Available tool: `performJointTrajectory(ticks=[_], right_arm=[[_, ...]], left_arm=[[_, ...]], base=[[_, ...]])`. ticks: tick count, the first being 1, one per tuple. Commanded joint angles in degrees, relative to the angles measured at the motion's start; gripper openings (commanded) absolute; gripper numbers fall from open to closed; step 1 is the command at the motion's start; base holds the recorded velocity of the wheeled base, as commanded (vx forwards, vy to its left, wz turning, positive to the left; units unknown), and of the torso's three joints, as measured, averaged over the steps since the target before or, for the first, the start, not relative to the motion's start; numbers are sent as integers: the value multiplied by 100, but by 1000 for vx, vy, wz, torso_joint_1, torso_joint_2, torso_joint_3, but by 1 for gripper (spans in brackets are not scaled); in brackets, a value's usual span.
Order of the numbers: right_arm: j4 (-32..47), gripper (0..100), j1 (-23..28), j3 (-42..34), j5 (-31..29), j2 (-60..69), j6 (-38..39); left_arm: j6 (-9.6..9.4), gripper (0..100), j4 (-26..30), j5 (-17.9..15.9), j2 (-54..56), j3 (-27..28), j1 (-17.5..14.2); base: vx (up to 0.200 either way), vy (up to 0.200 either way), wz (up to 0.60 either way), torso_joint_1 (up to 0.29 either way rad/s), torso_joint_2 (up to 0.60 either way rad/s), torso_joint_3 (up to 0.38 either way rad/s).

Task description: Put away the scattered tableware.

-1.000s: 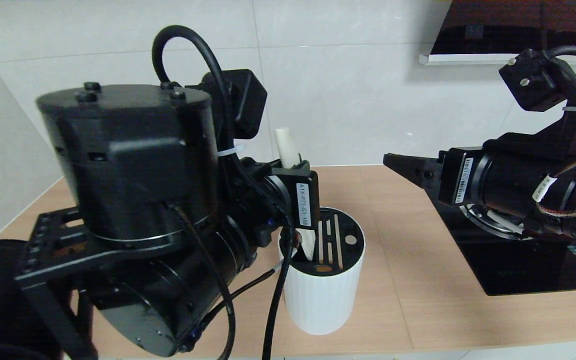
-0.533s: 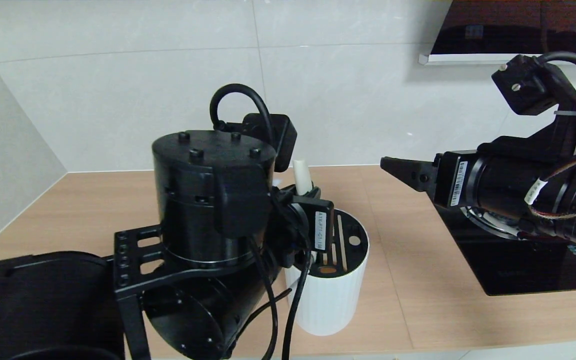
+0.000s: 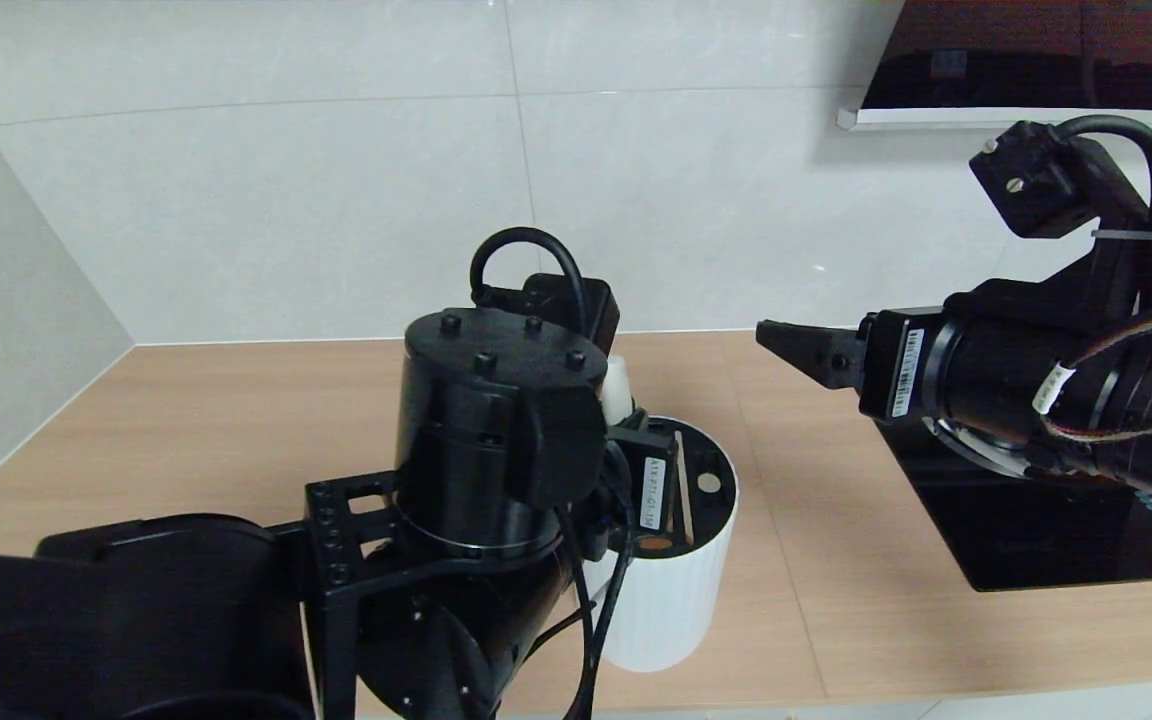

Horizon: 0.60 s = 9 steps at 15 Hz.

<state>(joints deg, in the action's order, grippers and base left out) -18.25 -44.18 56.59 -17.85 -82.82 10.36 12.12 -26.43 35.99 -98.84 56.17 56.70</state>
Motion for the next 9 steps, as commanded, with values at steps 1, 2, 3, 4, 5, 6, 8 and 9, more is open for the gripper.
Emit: performJointTrajectory(ticks=[1, 2, 3, 4, 5, 6, 8, 9], right_arm=[[-3, 100, -3, 1, 1, -15, 1], [-3, 100, -3, 1, 1, -15, 1], [-3, 100, -3, 1, -8, -15, 1], [-3, 100, -3, 1, 1, -15, 1], [-3, 100, -3, -8, 1, -15, 1], [-3, 100, -3, -16, 1, -15, 1], [-3, 100, -3, -16, -8, -15, 1], [-3, 100, -3, -16, 1, -15, 1]], left_arm=[[1, 0, 6, 5, -83, -1, -1], [1, 0, 6, 5, -118, -1, -10], [10, 0, -3, 5, -144, -1, -10], [10, 0, -3, 5, -171, -1, -10], [10, 0, -3, 5, -171, -1, -10], [10, 0, -3, 5, -179, -1, -18], [10, 0, -3, 5, -179, -1, -18], [28, 100, -3, 5, -171, 8, -18]], base=[[0, 0, 0, 0, 0, 0], [0, 0, 0, 0, 0, 0], [0, 0, 0, 0, 0, 0], [0, 0, 0, 0, 0, 0], [0, 0, 0, 0, 0, 0], [0, 0, 0, 0, 0, 0], [0, 0, 0, 0, 0, 0], [0, 0, 0, 0, 0, 0]])
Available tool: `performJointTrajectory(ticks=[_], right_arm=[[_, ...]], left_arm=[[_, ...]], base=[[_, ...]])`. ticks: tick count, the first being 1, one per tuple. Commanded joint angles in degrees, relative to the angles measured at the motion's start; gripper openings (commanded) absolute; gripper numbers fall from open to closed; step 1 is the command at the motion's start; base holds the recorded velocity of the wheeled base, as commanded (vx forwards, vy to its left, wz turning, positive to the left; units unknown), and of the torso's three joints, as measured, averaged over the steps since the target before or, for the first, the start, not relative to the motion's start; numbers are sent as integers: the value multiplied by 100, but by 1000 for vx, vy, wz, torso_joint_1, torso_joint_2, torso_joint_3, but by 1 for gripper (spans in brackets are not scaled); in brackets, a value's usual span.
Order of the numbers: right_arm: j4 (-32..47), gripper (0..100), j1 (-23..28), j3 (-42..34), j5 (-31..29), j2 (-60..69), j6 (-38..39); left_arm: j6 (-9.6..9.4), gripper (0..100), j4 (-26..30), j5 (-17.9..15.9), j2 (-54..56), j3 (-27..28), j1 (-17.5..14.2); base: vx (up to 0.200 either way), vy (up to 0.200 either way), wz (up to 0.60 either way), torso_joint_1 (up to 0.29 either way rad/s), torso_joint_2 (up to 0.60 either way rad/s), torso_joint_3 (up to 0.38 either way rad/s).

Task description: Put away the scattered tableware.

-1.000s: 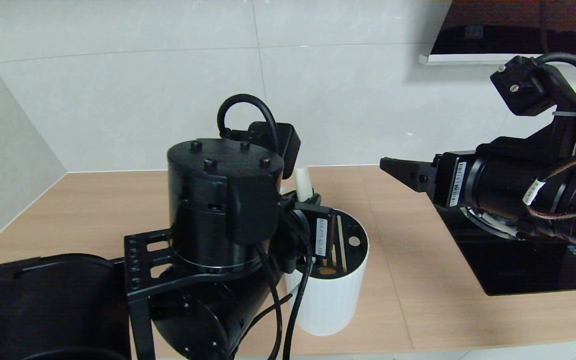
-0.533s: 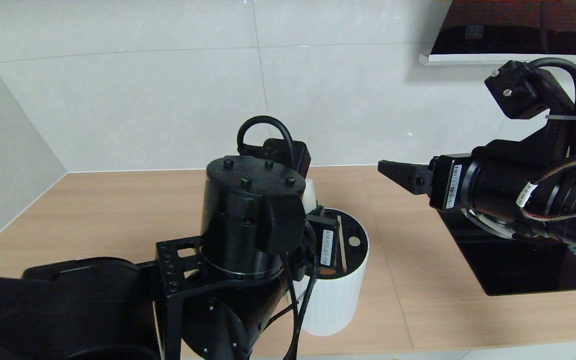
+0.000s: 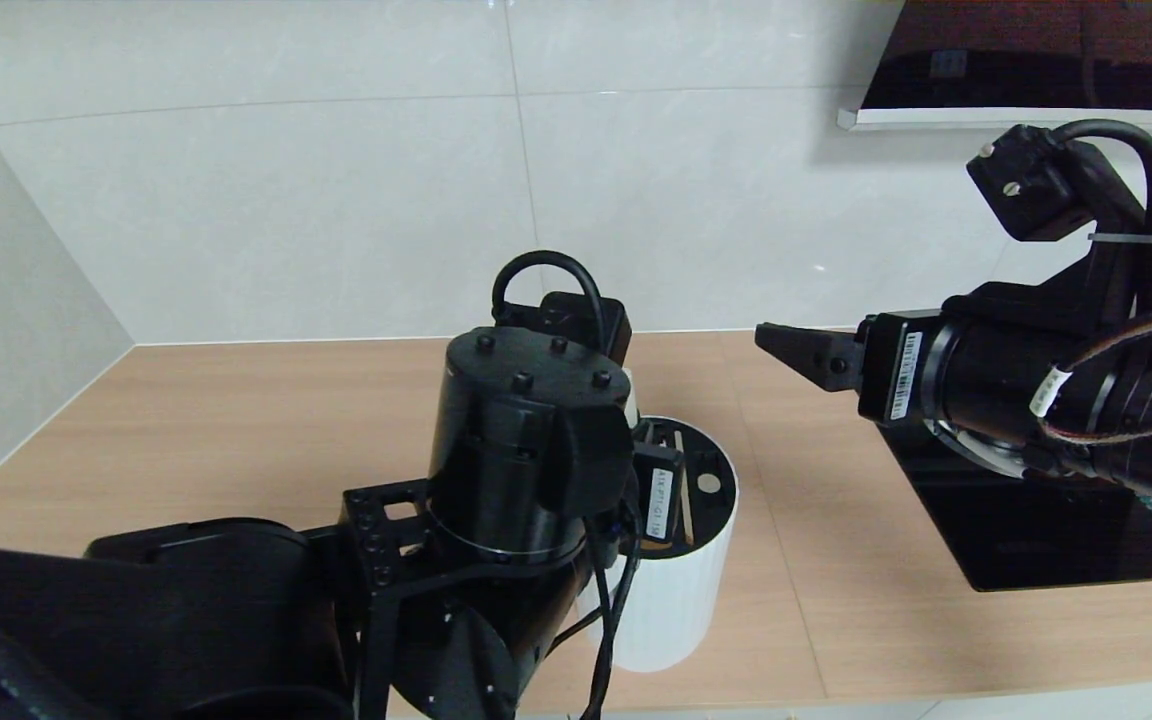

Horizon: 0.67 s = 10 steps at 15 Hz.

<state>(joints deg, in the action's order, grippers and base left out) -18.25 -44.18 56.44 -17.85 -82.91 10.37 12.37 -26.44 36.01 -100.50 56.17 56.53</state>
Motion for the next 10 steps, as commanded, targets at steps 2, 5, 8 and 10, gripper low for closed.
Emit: performJointTrajectory(ticks=[2, 5, 8, 10], right_arm=[[-3, 100, -3, -2, 1, -6, 0], [-3, 100, -3, -10, -8, -32, 0], [-3, 100, -3, -10, -8, -32, 0], [-3, 100, -3, -10, 1, -32, 0]], left_arm=[[46, 100, -1, 2, 57, 34, -1], [46, 100, -1, 2, 83, 34, -1], [46, 100, -1, 2, 92, 34, -1], [46, 100, -19, 2, 109, 34, -1]], base=[[0, 0, 0, 0, 0, 0], [0, 0, 0, 0, 0, 0], [0, 0, 0, 0, 0, 0], [0, 0, 0, 0, 0, 0]])
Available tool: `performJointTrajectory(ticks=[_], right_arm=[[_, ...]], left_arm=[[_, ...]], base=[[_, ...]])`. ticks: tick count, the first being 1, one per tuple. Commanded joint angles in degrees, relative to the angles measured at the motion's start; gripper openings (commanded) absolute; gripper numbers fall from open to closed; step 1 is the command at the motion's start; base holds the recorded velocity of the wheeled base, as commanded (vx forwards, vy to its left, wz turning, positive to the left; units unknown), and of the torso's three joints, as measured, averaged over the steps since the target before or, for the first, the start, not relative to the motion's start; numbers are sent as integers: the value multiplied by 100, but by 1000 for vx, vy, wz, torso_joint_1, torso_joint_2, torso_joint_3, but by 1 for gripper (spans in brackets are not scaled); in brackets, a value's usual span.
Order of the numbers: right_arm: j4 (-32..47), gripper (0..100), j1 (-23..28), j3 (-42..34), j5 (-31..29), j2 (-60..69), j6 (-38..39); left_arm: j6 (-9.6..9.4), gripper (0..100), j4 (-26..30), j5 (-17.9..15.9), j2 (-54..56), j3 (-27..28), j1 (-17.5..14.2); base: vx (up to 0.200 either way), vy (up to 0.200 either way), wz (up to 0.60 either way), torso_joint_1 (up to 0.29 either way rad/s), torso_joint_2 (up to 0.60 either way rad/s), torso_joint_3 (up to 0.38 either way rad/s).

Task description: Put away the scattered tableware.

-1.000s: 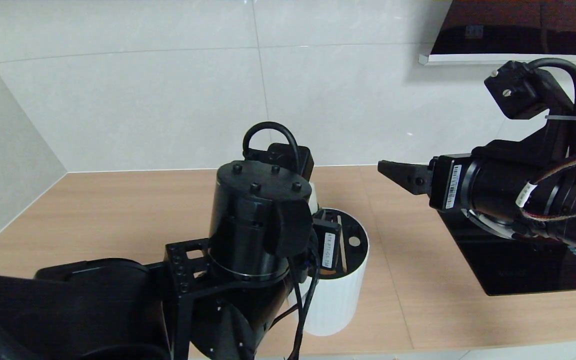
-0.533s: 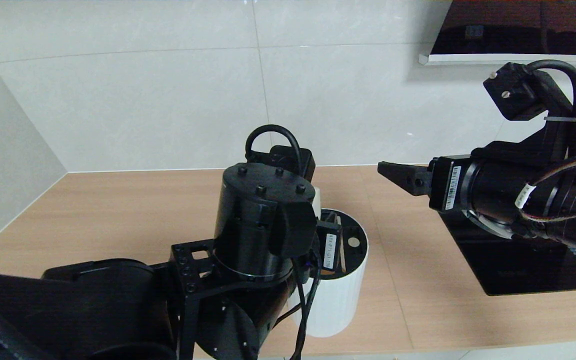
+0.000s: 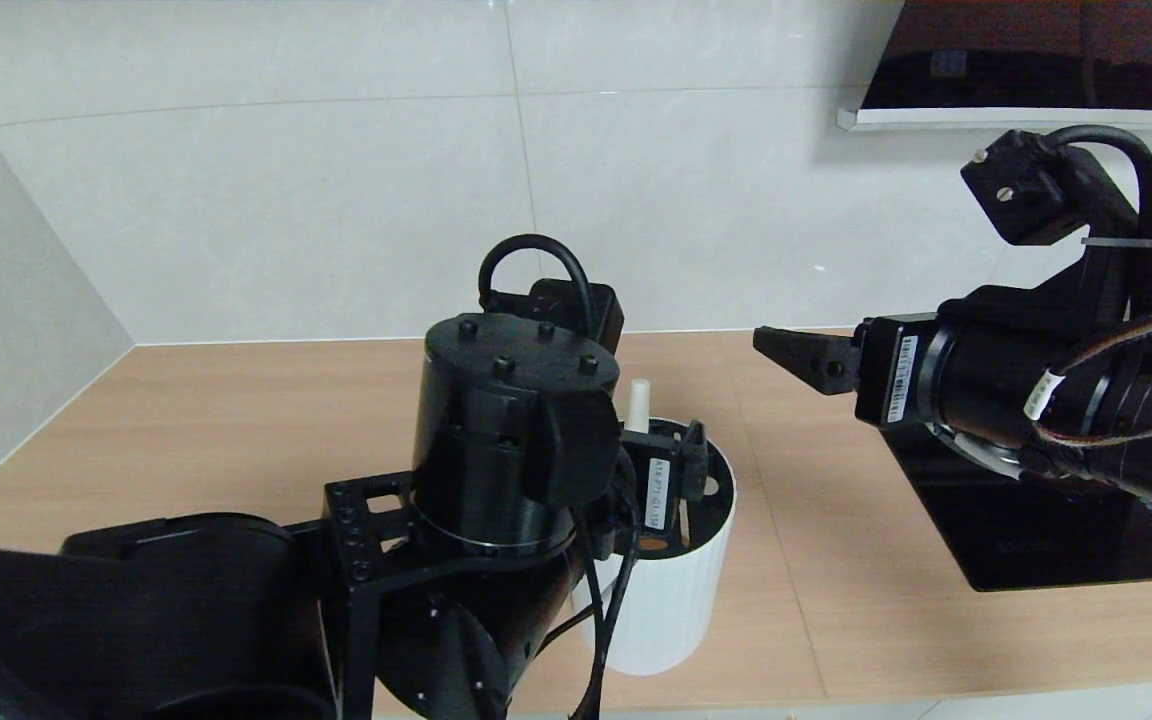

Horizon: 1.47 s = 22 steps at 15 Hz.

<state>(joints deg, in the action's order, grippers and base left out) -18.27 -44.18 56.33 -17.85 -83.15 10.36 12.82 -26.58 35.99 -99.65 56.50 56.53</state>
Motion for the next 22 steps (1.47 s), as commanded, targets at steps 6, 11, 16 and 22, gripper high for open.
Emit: performJointTrajectory(ticks=[6, 11, 16, 22], right_arm=[[-27, 100, 278, -35, -26, 238, 1], [-1, 100, 806, -1458, -52, 1846, -52], [17, 100, 2185, -3032, 554, 3965, -157], [2082, 100, 2915, -3137, 668, 6935, -1045]], left_arm=[[36, 100, -49, -610, 2125, -140, -423], [-324, 100, 311, -1480, 4137, -1449, -1953], [-360, 100, 1708, -1823, 6405, -2240, -2946], [-342, 100, 4160, -2272, 8558, -2372, -4044]], base=[[0, 0, 0, 0, 0, 0], [0, 0, 0, 0, 0, 0], [0, 0, 0, 0, 0, 0], [0, 0, 0, 0, 0, 0]])
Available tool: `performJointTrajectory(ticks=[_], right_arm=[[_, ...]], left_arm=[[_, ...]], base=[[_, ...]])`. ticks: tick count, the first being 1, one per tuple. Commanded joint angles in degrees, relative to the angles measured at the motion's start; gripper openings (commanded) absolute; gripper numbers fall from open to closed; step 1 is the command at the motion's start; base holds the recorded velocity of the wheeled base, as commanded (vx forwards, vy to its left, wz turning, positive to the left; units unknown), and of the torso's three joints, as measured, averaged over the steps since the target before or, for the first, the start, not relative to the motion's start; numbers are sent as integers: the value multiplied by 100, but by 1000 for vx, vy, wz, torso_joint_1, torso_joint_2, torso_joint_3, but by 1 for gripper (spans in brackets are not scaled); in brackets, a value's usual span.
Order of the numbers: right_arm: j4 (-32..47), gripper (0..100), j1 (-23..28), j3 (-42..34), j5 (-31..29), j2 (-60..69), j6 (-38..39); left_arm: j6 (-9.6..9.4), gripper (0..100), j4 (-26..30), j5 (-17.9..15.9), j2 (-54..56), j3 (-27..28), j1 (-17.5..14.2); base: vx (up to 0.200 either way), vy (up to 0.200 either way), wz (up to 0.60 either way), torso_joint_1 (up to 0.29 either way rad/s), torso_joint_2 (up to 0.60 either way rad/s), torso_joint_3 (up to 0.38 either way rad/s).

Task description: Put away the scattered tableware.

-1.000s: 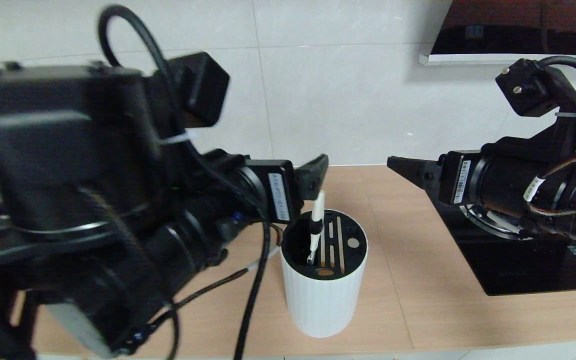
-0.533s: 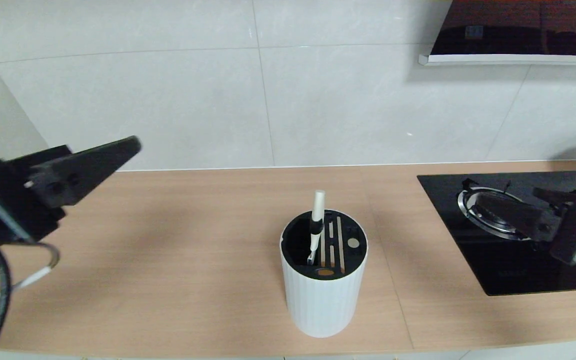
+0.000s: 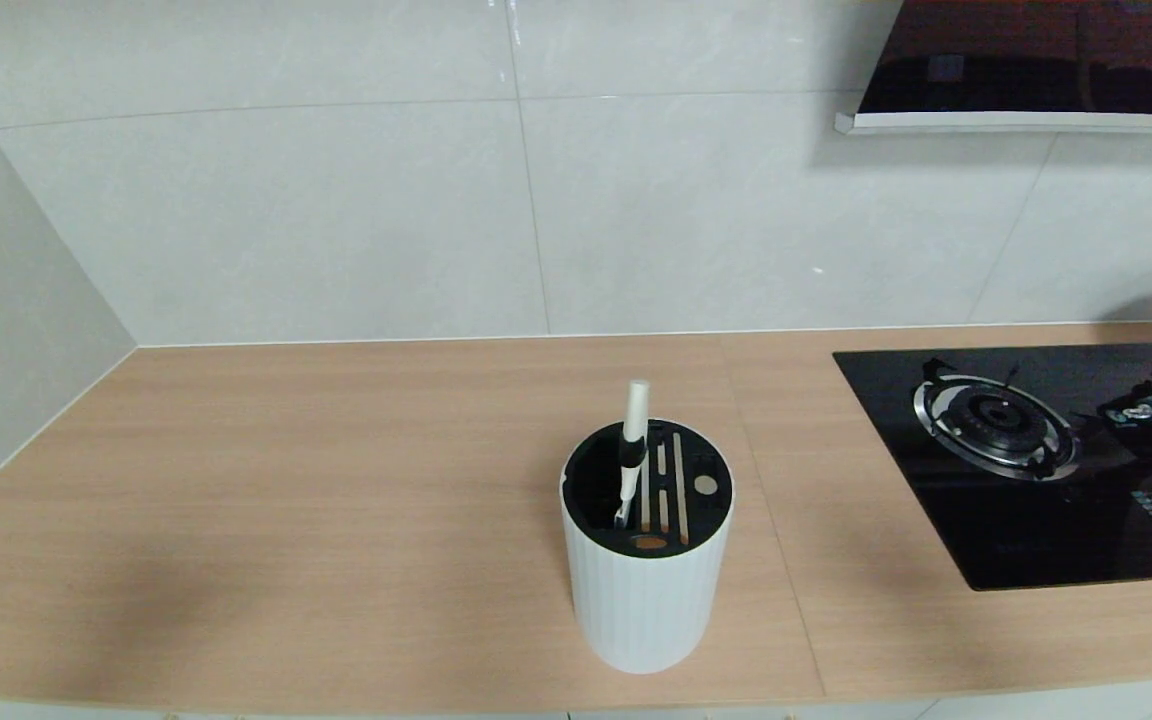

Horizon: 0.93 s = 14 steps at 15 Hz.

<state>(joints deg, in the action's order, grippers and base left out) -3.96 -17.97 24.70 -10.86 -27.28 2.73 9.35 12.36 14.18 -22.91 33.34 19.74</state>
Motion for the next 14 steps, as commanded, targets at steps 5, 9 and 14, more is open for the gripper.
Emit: performJointTrajectory(ticks=[5, 9, 14], right_arm=[[1117, 100, 1542, 545, -39, 1946, -326], [1715, 100, 1797, 228, -74, 2728, -308], [1495, 100, 1806, -1143, -153, 2728, -97]], left_arm=[[-135, 100, 293, -64, 1728, -73, -1332], [-241, 100, 302, -249, 2124, -372, -2062], [-285, 100, -181, -284, 2291, -1954, -2026]], base=[[0, 0, 0, 0, 0, 0], [0, 0, 0, 0, 0, 0], [0, 0, 0, 0, 0, 0]])
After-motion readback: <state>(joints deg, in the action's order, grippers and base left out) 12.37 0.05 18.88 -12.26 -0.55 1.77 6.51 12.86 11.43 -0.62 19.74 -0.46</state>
